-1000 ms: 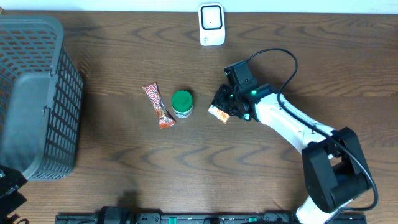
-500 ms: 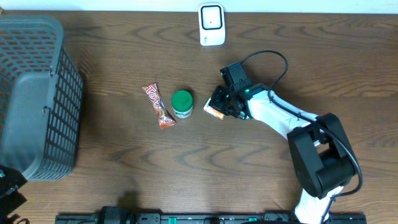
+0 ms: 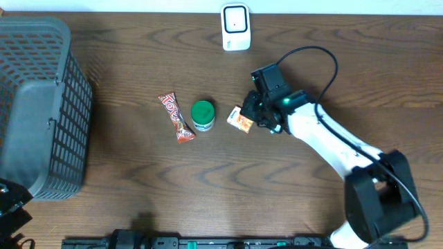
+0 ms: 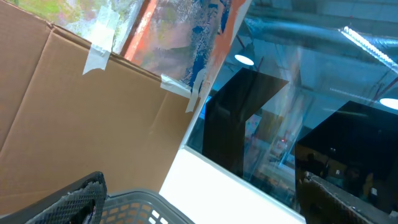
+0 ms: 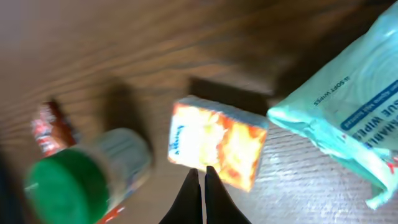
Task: Scan the item barcode
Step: 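Close the right gripper on the orange tissue pack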
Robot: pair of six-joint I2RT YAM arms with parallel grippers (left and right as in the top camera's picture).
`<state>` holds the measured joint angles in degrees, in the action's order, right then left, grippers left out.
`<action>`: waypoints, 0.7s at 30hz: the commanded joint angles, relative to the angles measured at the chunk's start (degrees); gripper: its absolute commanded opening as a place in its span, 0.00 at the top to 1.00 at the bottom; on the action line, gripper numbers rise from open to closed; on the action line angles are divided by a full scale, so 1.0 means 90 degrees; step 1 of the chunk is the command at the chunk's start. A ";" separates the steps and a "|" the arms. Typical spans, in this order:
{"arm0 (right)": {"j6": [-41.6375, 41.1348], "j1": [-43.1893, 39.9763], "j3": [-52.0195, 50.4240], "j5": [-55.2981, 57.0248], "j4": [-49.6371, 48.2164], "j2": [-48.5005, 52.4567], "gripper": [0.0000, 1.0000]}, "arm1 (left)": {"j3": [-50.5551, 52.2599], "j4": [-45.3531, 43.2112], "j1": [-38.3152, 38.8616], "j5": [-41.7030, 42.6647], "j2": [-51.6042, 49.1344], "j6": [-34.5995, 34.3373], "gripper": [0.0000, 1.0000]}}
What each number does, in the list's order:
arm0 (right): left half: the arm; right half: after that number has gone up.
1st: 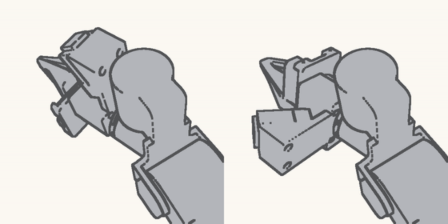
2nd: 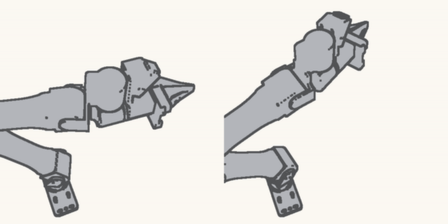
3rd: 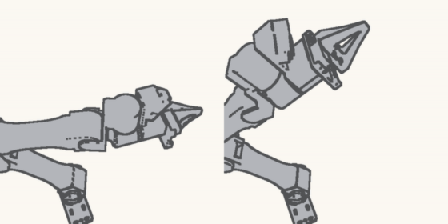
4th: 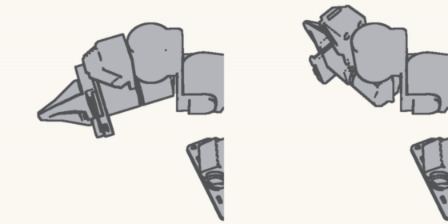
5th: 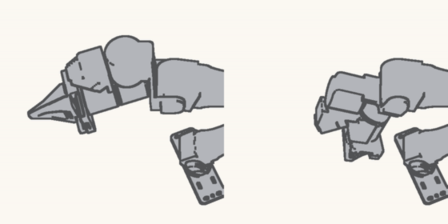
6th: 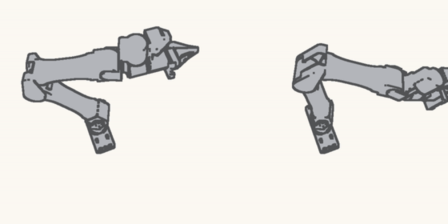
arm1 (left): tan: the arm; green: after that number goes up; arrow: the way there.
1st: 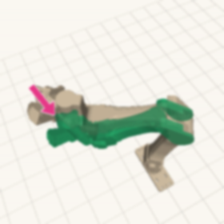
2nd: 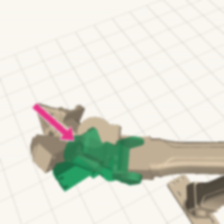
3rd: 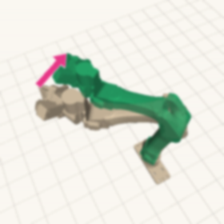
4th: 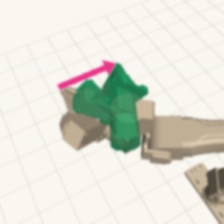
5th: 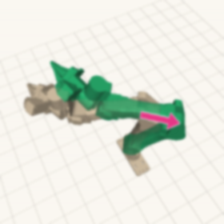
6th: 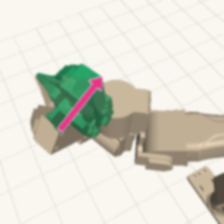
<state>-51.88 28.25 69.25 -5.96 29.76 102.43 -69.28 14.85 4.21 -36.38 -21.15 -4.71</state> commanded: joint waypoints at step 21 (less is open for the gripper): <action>-0.0049 0.0109 0.1406 -0.0362 0.2142 -0.0134 0.01 | 0.0053 -0.0214 -0.0032 -0.0024 0.0012 -0.0044 0.02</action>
<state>-51.99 29.10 75.88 -9.02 44.27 104.81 -69.01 13.23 4.16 -36.38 -21.15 -4.71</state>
